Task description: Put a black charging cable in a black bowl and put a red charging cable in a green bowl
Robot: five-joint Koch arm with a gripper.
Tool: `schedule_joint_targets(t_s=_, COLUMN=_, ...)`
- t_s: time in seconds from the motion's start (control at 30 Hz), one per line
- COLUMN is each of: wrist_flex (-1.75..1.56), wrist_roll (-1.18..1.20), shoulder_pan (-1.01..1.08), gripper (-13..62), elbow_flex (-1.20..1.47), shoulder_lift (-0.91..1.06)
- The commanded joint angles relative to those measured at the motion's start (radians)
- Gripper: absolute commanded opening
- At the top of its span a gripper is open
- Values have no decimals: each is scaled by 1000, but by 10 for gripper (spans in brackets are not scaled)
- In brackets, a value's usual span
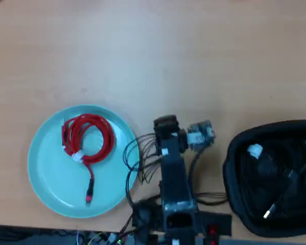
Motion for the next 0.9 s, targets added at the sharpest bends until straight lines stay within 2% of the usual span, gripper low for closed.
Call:
schedule_joint_targets(t_s=0.0, wrist_flex=-172, wrist_roll=-15, shoulder_pan=41, gripper=90, elbow_flex=28, shoulder_lift=104)
schedule_joint_targets(t_s=0.13, wrist_flex=-261, wrist_roll=-14, shoulder_pan=107, gripper=90, elbow_flex=167, shoulder_lift=201)
schedule_joint_targets(t_s=0.4, wrist_flex=-305, wrist_roll=3, shoulder_pan=115, gripper=93, elbow_flex=275, shoulder_lift=210)
schedule_joint_targets(t_s=0.7, wrist_flex=-905, wrist_roll=2, shoulder_pan=115, gripper=88, elbow_flex=606, shoulder_lift=207)
schedule_joint_targets(t_s=0.87, wrist_flex=-962, wrist_roll=5, shoulder_pan=112, gripper=86, elbow_flex=653, shoulder_lift=206)
